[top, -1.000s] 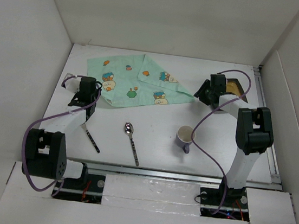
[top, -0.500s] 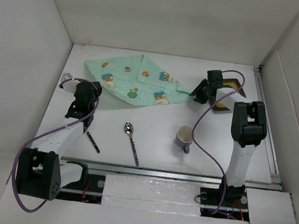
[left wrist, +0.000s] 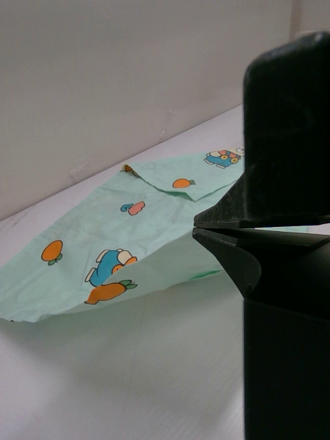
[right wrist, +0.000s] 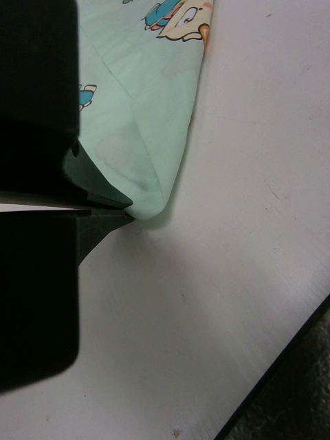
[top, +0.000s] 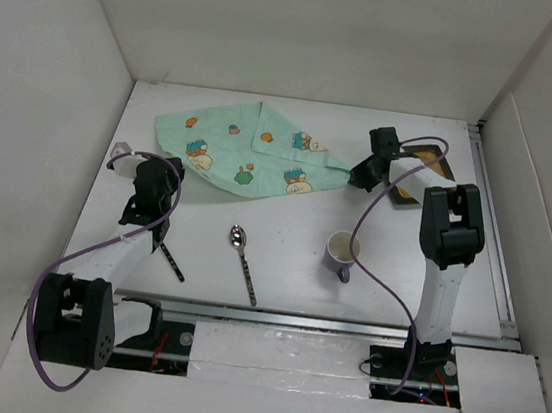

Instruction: Set the dinner table for one person

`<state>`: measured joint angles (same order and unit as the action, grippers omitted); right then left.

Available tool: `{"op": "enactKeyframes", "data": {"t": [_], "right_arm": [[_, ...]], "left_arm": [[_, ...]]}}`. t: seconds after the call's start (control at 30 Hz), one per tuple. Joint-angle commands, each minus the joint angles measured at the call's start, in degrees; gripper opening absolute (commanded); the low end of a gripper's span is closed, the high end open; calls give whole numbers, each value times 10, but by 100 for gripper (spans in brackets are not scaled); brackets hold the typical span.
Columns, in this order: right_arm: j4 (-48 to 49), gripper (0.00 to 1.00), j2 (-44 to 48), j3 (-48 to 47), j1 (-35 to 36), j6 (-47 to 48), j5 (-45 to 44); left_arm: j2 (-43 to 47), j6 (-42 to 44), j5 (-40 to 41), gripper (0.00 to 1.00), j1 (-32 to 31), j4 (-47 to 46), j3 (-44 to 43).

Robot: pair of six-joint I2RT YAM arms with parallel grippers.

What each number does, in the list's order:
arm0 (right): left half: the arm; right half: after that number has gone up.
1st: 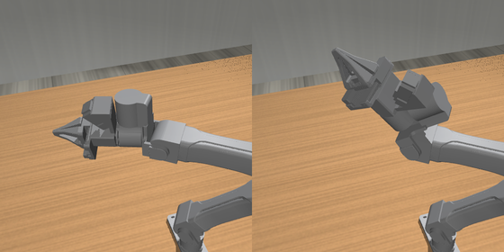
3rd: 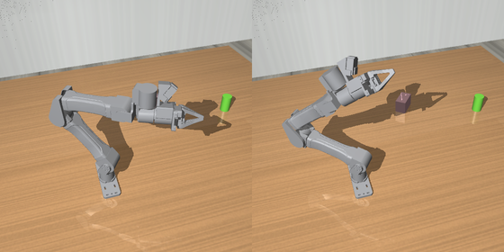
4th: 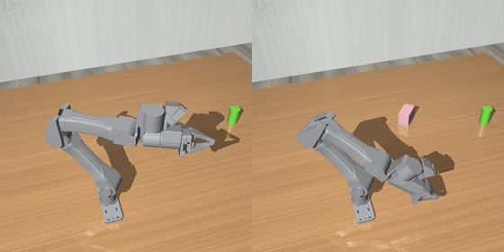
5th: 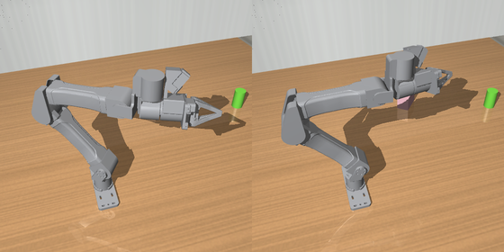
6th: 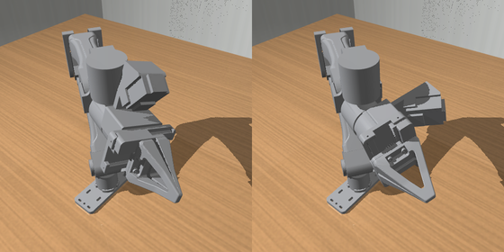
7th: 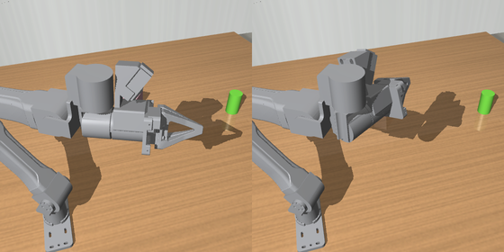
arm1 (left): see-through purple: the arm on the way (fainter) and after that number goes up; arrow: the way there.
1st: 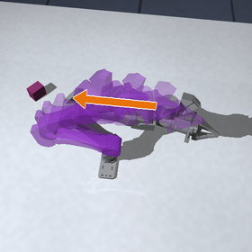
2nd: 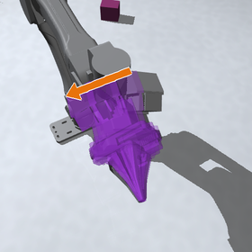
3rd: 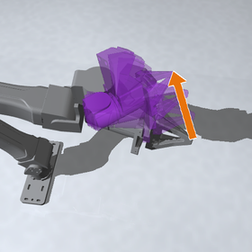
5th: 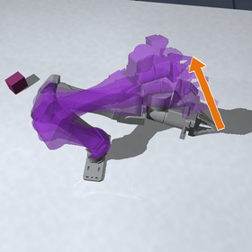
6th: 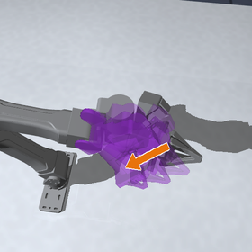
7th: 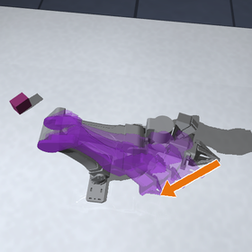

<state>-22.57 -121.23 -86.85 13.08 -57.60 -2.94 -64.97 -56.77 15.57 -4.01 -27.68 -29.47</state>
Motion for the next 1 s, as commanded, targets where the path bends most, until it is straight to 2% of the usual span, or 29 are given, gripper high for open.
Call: {"op": "enactKeyframes", "data": {"t": [0.0, 0.2, 0.37, 0.53, 0.7, 0.8, 0.97], "right_arm": [[-72, 1, -28, -14, 10, -36, -49], [4, 0, 32, 37, 40, -11, -99], [-7, 0, 129, 20, 84, 104, -206], [-5, 0, 281, 32, 108, 208, -272], [37, 0, 466, 72, 108, 267, -266], [22, 0, 529, 68, 103, 289, -249], [17, 0, 584, 72, 75, 310, -233]], "left_arm": [[25, 18, 4, 0, 2, -42, 10], [11, 25, -5, 0, 2, -44, 5], [6, 4, -17, 0, 2, -49, -5], [25, 1, -24, 0, 2, 2, -101], [64, 16, -33, 0, 2, 80, -223], [85, 38, -34, 0, 8, 119, -287], [106, 77, -13, 0, 8, 169, -352]]}}
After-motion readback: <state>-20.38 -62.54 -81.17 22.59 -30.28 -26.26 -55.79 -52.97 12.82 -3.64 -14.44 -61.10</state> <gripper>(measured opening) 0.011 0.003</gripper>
